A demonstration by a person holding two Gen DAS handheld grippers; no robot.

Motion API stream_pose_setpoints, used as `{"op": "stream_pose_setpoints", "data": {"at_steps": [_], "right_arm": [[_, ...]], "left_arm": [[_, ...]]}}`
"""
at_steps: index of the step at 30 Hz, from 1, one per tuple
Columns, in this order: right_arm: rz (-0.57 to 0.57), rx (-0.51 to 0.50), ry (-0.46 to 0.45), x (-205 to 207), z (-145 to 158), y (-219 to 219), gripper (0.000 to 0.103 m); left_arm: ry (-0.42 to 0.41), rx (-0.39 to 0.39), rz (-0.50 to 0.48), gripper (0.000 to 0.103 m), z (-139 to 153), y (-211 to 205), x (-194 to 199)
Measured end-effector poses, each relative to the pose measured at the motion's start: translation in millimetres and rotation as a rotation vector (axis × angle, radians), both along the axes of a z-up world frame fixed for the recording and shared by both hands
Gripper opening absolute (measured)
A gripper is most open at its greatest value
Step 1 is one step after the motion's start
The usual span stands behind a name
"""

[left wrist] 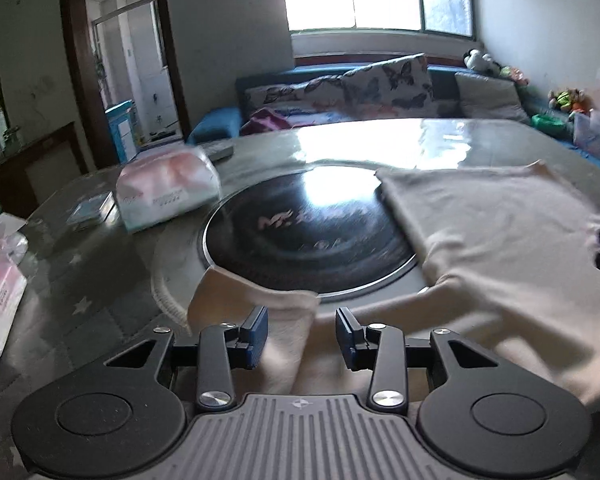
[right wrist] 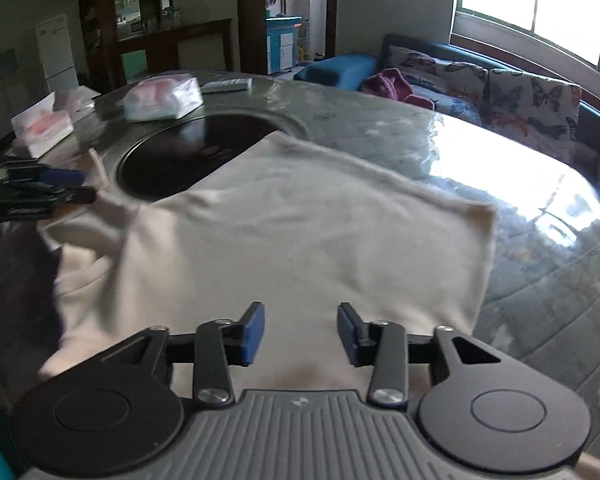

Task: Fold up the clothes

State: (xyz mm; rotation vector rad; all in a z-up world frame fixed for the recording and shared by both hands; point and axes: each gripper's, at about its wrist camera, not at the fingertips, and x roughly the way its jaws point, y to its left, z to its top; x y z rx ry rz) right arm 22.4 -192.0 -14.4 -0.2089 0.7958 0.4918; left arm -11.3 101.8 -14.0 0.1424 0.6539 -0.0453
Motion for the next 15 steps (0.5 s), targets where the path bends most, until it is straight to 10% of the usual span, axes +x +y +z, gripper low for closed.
{"op": "stream_pose_setpoints", "data": {"at_steps": [6,15], "right_arm": [[0.000,-0.008,0.020,-15.7,-8.2,4.0,0.045],[0.102,-0.030,0.012,-27.6,2.2,26.8,0.045]], "left_arm": [[-0.022,-0.029,0.051,0.007,-0.3,18.6,-2.6],[-0.069,-0.138,0.296,0.005,7.4,81.0,-16.9]]}}
